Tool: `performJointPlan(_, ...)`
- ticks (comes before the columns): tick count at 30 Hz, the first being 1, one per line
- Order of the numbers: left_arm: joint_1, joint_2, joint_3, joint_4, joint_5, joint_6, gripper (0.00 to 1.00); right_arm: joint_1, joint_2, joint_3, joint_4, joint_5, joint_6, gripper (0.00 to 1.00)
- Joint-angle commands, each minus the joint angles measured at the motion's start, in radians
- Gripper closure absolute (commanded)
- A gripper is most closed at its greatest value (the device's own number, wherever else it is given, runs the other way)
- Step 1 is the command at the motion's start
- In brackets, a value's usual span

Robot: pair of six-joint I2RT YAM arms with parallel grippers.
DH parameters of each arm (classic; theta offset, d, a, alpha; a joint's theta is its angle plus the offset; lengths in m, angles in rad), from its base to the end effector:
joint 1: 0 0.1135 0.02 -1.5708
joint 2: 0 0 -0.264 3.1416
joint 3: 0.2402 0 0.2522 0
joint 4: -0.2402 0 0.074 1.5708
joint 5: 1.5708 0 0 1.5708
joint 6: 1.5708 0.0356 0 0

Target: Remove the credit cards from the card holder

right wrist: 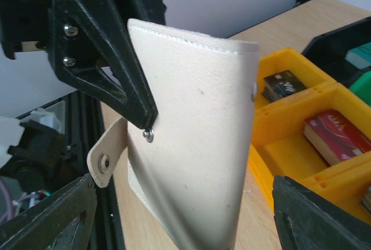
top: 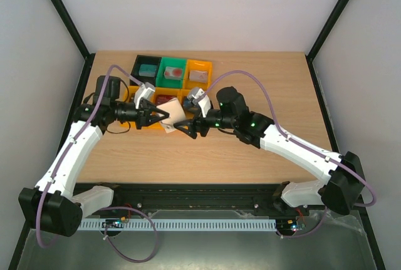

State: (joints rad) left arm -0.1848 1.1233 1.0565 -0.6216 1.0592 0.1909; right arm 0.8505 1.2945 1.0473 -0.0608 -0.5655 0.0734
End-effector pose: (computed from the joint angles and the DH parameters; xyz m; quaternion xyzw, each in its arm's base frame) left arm 0.2153 -0.0718 0.3369 0.3577 0.7264 -0.4557 0.3699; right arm 0.1831 0.2376 0.3342 -0.4461 0.6550 0.4542 0.4071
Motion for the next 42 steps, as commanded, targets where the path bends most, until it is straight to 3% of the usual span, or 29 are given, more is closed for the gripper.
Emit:
performJointPlan(1, 0.004, -0.022, 0.027, -0.057, 0.105, 0.079, 0.98, -0.002, 0.010, -0.002, 0.026, -0.118, -0.028, 0.20)
performJointPlan(4, 0.004, -0.026, 0.028, -0.076, 0.119, 0.104, 0.98, -0.002, 0.020, -0.003, 0.024, -0.154, -0.028, 0.25)
performJointPlan(7, 0.004, -0.023, 0.029, -0.085, 0.141, 0.111, 0.98, -0.002, 0.031, 0.002, 0.030, -0.204, -0.023, 0.41)
performJointPlan(9, 0.005, -0.023, 0.030, -0.088, 0.153, 0.113, 0.98, -0.004, 0.040, 0.009, 0.024, -0.231, -0.020, 0.58)
performJointPlan(12, 0.008, -0.021, 0.024, -0.087, 0.144, 0.116, 0.98, -0.008, 0.045, 0.022, 0.013, -0.271, -0.019, 0.94)
performJointPlan(13, 0.009, -0.020, 0.021, -0.085, 0.136, 0.114, 0.98, -0.010, 0.043, 0.019, 0.017, -0.279, -0.011, 0.98)
performJointPlan(16, 0.010, -0.015, 0.007, -0.058, 0.090, 0.086, 0.96, -0.021, 0.026, 0.003, 0.056, -0.276, 0.032, 0.98)
performJointPlan(21, 0.016, -0.016, -0.027, -0.016, 0.049, 0.038, 0.62, -0.026, 0.004, -0.006, 0.110, -0.236, 0.097, 0.98)
performJointPlan(24, 0.017, -0.017, -0.045, -0.001, 0.063, 0.025, 0.54, -0.027, -0.005, -0.003, 0.126, -0.188, 0.122, 0.98)
performJointPlan(42, 0.016, -0.015, -0.073, 0.028, 0.067, -0.003, 0.44, -0.046, -0.026, 0.005, 0.149, -0.143, 0.144, 0.98)
